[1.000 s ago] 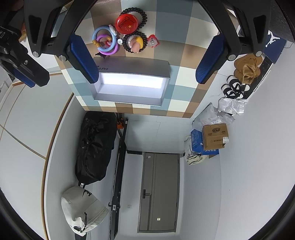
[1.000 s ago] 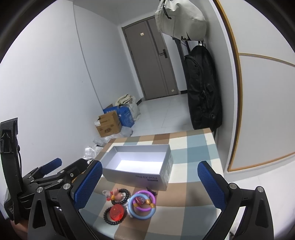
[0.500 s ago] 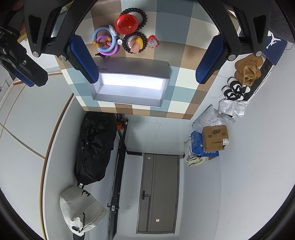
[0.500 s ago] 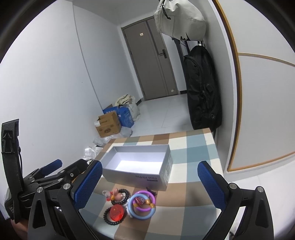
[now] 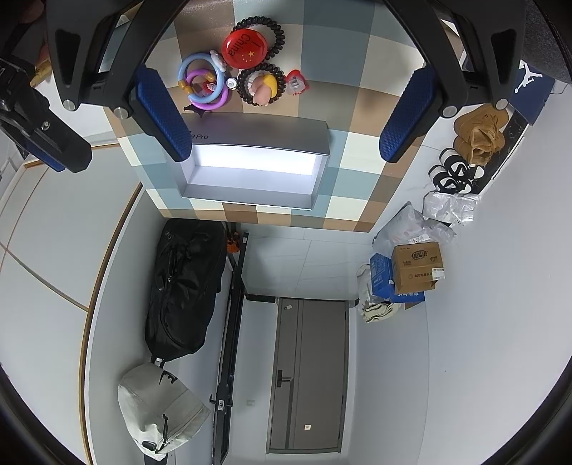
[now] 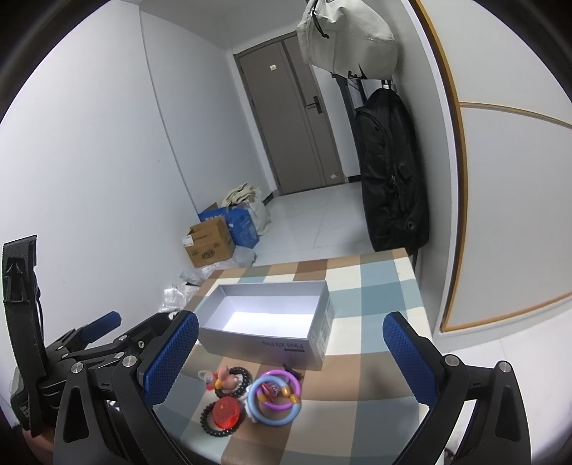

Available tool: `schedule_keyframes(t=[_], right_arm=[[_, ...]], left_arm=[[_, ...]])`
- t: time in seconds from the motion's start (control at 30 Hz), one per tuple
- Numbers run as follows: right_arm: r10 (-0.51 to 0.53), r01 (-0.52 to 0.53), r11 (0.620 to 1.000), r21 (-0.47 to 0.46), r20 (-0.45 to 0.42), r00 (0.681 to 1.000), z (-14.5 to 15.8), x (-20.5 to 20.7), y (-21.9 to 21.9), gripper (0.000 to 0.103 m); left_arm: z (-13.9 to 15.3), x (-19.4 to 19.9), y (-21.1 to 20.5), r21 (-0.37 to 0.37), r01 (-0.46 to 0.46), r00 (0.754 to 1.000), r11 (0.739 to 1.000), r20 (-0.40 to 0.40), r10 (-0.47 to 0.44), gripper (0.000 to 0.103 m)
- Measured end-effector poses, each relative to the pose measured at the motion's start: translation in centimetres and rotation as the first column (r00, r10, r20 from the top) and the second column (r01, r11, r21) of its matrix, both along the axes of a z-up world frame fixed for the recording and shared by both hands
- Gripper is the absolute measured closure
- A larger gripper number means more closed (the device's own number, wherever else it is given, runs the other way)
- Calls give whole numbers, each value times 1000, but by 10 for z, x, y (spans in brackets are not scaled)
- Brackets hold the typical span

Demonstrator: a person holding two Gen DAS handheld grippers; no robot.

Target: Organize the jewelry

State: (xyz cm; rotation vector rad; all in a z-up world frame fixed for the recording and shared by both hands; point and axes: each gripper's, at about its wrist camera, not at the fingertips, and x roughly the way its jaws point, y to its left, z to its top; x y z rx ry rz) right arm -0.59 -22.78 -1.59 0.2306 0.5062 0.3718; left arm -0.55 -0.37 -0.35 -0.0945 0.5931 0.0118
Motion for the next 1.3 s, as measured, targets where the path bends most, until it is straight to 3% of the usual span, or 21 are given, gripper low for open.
schedule_keyframes(t=[0.87,1.13,1.3], right_arm=[[4,-5,1000,-10,-9,1000,0,0,0,0],[26,-27,1000,-12,-98,995,-12,9,1,0],[94,-93,996,12,-181,979,-25,16,11,4]], left_arm=[[-8,3,9,-30,2,998,1000,-59,-4,1],[-17,17,34,-61,-56,990,997,-134,47,1],[-31,25,53,-123,-84,975,989,-216,56,1]])
